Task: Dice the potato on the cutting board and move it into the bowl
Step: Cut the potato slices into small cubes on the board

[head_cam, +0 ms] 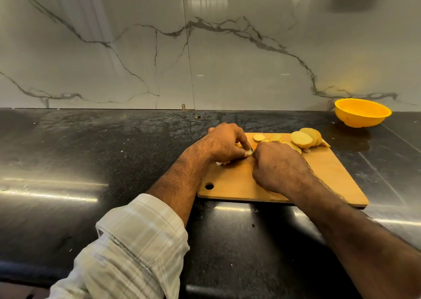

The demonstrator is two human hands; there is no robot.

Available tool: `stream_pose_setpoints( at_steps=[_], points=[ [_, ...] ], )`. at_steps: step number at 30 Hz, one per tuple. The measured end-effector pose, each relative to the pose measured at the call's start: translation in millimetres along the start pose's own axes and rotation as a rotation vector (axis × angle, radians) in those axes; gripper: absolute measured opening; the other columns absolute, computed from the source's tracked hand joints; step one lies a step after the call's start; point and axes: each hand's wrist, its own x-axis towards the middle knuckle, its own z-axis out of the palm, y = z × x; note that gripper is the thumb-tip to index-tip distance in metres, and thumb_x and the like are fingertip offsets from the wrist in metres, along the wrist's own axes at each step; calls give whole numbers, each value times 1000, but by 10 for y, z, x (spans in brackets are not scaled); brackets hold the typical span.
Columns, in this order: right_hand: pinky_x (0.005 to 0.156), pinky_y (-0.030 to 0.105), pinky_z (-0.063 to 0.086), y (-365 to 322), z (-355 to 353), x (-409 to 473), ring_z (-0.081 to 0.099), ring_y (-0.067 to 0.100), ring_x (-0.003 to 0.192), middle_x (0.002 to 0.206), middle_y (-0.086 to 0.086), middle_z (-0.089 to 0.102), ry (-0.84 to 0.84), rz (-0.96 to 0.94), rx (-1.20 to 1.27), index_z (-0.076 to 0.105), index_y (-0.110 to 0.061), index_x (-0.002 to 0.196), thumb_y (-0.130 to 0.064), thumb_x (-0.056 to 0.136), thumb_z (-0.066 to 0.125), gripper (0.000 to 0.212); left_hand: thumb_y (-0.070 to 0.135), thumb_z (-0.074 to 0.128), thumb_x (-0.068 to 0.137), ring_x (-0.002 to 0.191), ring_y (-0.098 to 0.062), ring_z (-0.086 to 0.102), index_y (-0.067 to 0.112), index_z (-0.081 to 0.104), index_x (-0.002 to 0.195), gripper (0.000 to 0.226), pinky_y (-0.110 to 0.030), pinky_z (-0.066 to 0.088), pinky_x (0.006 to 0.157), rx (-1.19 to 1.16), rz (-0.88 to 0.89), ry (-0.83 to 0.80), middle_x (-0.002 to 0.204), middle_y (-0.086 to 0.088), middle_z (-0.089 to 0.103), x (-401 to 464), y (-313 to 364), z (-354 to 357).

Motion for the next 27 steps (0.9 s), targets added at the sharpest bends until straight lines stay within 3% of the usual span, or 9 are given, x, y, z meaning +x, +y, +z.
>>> stream_pose_setpoints(
  at_steps=[3, 7, 19, 23, 27],
  points=[
    [78, 34, 56, 102, 19, -15, 58, 19, 97, 111, -1, 65, 52, 19, 70, 67, -24, 127, -33, 98, 63, 31, 40, 81, 89, 129, -13, 52, 39, 79, 100, 11, -61, 29, 118, 8, 11, 15, 125, 17, 62, -32, -11, -23],
    [80, 34, 57, 133, 19, -54, 60, 19, 100, 120, -1, 68, 57, 8, 79, 68, -29, 131, -37, 96, 63, 36, 38, 80, 91, 130, -14, 51, 38, 80, 103, 12, -60, 21, 118, 62, -2, 25, 128, 15, 63, -65, 46, -70],
    [83, 36, 58, -11, -19, 34, 55, 18, 96, 116, 1, 63, 8, 5, 37, 61, -22, 131, -31, 97, 69, 36, 32, 84, 88, 118, -12, 58, 35, 82, 91, 5, -61, 38, 115, 9, -16, -5, 116, 14, 69, -57, 97, -92],
    [77, 34, 58, 33, 18, 64, 59, 17, 94, 117, 0, 69, 45, 25, 91, 67, -24, 131, -33, 98, 65, 34, 32, 86, 86, 112, -10, 62, 37, 80, 82, 9, -61, 40, 114, -19, -26, 6, 106, 16, 73, -77, 52, -77],
    [79, 36, 61, 95, 33, 1, 63, 19, 98, 115, -1, 70, 99, 22, 108, 69, -28, 132, -35, 96, 63, 37, 31, 83, 90, 125, -13, 56, 37, 78, 87, 8, -68, 21, 121, 15, -22, 10, 120, 14, 68, -116, 71, -100]
  ],
)
